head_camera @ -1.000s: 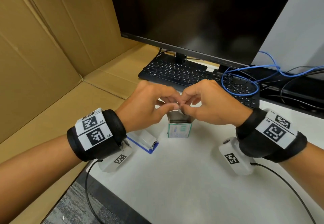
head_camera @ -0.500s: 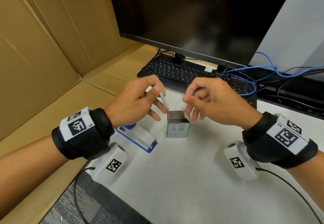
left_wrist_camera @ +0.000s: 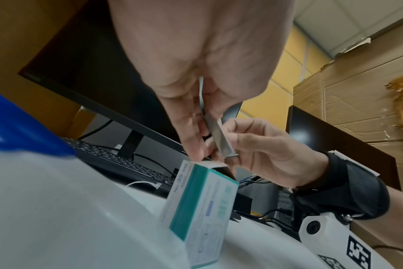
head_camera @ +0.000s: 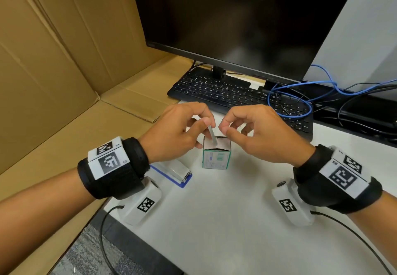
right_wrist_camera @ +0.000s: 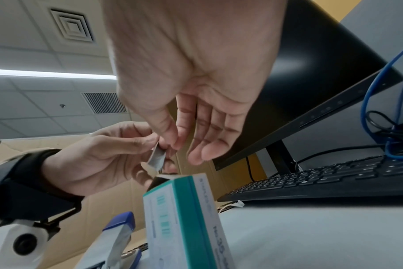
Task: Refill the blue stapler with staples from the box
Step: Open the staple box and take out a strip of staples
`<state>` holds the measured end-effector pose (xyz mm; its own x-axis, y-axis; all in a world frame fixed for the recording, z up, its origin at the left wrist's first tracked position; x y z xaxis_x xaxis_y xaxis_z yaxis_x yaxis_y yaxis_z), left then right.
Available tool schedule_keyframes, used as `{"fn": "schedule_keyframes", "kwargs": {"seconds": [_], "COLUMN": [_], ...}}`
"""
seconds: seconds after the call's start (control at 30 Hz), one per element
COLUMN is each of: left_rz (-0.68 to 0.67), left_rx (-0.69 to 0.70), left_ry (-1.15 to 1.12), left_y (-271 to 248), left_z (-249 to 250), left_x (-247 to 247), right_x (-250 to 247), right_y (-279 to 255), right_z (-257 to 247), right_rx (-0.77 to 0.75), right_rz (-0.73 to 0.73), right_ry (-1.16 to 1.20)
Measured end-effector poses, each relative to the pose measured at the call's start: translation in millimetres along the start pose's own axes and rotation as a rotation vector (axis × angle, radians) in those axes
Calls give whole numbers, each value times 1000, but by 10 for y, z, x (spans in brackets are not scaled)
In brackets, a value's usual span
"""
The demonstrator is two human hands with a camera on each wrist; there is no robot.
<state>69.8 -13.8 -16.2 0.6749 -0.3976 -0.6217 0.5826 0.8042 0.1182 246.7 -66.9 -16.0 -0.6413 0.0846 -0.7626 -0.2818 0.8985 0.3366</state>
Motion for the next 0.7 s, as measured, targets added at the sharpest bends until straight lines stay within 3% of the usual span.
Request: {"fn": "schedule_keyframes", "kwargs": {"seconds": [0.17, 0.33, 0.43, 0.57, 0.7], "left_rz": [129, 164, 90, -132, -163], "left_rx": [65, 40, -16, -2, 92], "left_ry": [-95, -128, 40, 526, 754], "left_y": [20, 23, 34, 34, 96], "left_z": [59, 110, 76, 0, 4], "left_x": [-56, -78, -53, 81, 124], "right_x": [-25, -60, -83, -85, -66], "right_y": [34, 48, 11, -34, -40], "right_z": [-103, -116, -68, -20, -25], "right_rx": [14, 24, 53, 100, 98], "right_rz": [83, 118, 86, 34, -13], "right_ry": [282, 281, 210, 99, 13]}}
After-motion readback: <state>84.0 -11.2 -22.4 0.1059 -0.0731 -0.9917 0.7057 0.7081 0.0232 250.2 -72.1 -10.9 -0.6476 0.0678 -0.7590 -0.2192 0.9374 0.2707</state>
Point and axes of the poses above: each hand's wrist, its own y-axis towards the middle knuckle, its own x-axis out of the palm, z = x × y, the point moved 3 cm from there along y, towards the middle knuckle, and after that the axes turned 10 degrees about -x, right-handed, at the moved point
